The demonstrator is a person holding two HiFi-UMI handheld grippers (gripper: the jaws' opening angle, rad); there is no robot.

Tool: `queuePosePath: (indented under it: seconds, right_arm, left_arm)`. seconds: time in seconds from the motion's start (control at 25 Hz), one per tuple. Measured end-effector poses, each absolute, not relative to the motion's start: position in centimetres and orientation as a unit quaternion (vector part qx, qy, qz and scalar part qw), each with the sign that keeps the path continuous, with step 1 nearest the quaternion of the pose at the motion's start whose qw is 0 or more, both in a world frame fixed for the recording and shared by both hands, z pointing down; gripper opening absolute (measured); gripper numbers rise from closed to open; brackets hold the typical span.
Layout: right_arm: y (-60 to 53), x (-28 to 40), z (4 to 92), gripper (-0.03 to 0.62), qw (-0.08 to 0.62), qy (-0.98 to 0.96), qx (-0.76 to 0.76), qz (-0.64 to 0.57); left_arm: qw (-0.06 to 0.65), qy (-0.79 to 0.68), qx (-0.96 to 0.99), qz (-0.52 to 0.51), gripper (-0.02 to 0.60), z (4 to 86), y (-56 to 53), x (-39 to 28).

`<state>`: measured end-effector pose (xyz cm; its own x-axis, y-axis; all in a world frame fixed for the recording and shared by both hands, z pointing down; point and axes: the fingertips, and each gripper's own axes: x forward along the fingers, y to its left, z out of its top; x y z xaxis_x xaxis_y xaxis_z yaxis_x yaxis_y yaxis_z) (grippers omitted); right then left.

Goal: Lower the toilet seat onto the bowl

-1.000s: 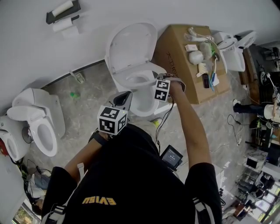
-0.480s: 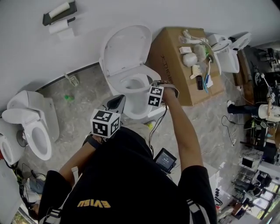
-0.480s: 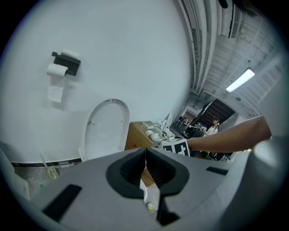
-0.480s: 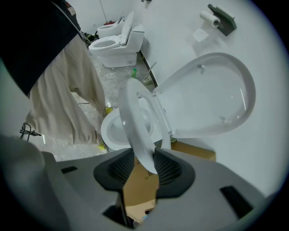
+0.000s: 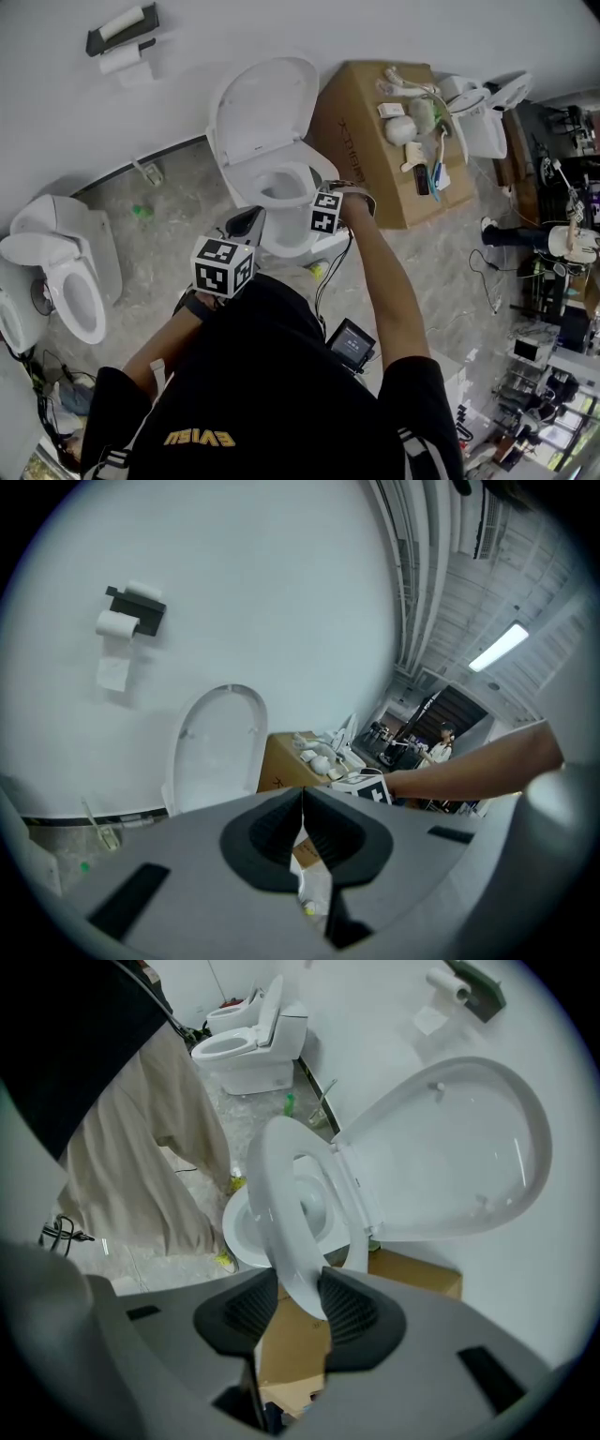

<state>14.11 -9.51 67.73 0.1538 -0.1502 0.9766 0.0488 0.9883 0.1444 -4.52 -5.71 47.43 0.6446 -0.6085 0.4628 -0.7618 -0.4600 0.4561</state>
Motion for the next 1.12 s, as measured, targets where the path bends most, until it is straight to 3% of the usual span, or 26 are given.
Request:
queuePosePath:
  seconds: [0.76, 1.12]
  right_arm:
    - [-5.5, 15.4, 70.6, 0.149, 0.751, -0.659, 0.027, -0.032]
    - [-4.0, 16.1, 72.3, 0.153, 0.730, -0.680, 0.037, -0.053]
  left_arm:
    - [0.379, -0.372, 0.836, 0.138, 0.012, 49.5, -4.3, -2.7]
    - [0.366, -0.381, 0.830, 0.180, 0.012, 51.8, -5.2, -4.5]
